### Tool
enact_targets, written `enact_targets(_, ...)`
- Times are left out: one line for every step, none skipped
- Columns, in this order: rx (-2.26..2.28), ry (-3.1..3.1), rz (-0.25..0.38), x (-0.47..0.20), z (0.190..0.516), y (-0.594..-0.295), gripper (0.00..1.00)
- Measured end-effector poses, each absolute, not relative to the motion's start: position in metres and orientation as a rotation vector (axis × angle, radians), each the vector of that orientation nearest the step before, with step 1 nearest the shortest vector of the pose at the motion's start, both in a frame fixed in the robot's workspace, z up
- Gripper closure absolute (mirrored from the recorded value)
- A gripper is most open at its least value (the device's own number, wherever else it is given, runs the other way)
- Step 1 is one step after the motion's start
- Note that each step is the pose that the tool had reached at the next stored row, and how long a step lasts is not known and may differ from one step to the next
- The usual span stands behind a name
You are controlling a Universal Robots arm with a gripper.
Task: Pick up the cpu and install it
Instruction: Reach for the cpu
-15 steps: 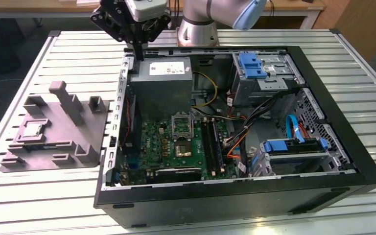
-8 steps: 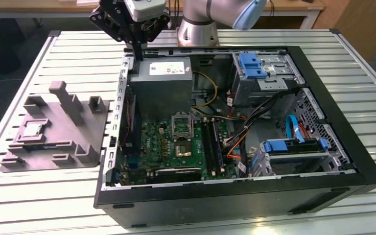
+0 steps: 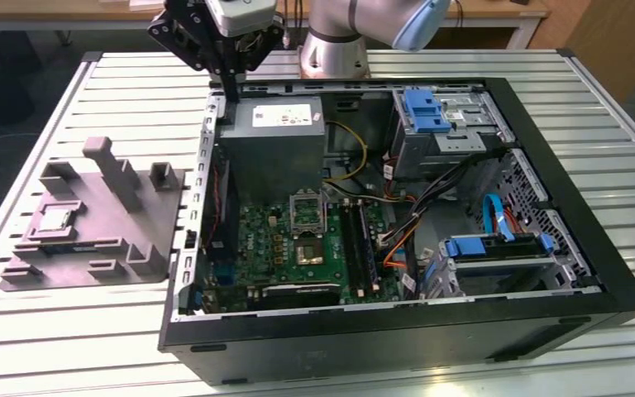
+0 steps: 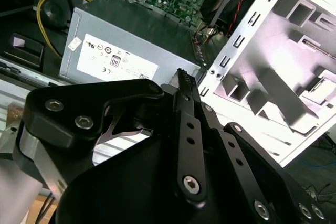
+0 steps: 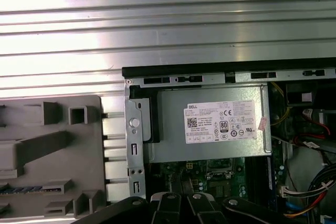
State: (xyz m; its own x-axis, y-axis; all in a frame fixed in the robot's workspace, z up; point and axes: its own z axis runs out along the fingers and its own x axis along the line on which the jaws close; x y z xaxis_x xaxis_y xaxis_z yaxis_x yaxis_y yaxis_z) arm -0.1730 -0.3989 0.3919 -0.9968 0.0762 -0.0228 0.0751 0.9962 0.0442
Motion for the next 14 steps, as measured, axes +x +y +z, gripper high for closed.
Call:
enact_targets(0.118,3.114,0.068,-0.1733,0.3919,-0.3989,0.89)
enact_targets(0.118,3.114,0.068,-0.1735,0.3918,-0.3989,0.89)
enact_targets(0.118,3.114,0.068,-0.1738,0.3919,-0.3989,0.89)
enact_targets(0.118,3.114,0.068,-0.174,0.3918,-0.3989,0.89)
enact_targets(0.118,3.114,0.068,-0.1742,0.3919,-0.3989,0.89)
enact_targets(0.118,3.114,0.068,-0.1744,0.3918,-0.3989,0.89)
enact_targets(0.118,3.114,0.068,-0.1746,0.3919,-0.3989,0.89)
enact_targets(0.118,3.114,0.068,-0.1748,0.3919,-0.3989,0.89)
enact_targets(0.118,3.114,0.067,-0.1749,0.3919,-0.3989,0.89)
enact_targets(0.118,3.114,0.068,-0.1751,0.3919,-0.3989,0.89)
enact_targets(0.118,3.114,0.068,-0.1753,0.3918,-0.3989,0.89)
enact_targets(0.118,3.114,0.068,-0.1756,0.3918,-0.3989,0.89)
enact_targets(0.118,3.114,0.068,-0.1757,0.3918,-0.3989,0.89)
enact_targets(0.118,3.114,0.068,-0.1761,0.3918,-0.3989,0.89)
